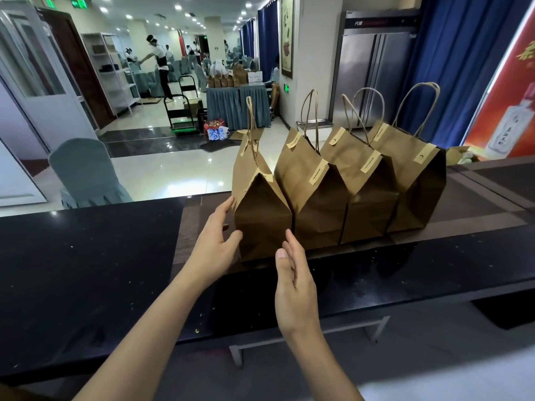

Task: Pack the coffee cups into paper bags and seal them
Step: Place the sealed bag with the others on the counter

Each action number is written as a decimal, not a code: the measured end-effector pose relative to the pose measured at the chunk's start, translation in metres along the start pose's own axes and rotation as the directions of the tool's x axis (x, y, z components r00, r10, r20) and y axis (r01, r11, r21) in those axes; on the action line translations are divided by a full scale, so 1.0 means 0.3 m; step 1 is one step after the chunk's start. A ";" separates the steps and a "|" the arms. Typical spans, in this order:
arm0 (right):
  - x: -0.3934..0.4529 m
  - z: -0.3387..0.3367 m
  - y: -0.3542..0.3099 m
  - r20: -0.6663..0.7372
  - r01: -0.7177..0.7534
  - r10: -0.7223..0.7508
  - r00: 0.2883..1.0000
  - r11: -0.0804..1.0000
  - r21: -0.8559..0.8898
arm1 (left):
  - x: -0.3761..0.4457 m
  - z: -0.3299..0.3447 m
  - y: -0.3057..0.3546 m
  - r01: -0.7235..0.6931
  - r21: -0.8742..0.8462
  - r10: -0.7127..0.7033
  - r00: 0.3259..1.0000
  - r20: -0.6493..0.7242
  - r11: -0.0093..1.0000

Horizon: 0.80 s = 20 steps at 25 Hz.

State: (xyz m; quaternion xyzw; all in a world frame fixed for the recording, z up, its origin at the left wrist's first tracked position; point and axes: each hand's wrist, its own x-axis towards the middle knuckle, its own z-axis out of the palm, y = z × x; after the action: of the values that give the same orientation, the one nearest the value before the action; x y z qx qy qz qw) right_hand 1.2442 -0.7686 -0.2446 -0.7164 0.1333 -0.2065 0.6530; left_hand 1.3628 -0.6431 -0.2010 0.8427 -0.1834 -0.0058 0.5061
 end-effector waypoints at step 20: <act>-0.288 0.368 -0.157 0.323 0.099 -0.126 0.938 0.990 0.097 | -0.638 -0.433 -0.101 0.094 0.050 -0.071 0.935 -0.348 0.994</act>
State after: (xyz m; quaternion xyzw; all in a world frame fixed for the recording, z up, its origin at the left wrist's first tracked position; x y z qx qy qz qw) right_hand 1.2164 -0.6265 -0.2152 -0.7206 -0.0269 -0.1264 0.6812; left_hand 1.2188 -0.4594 -0.1972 0.8537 -0.0564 0.1271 0.5018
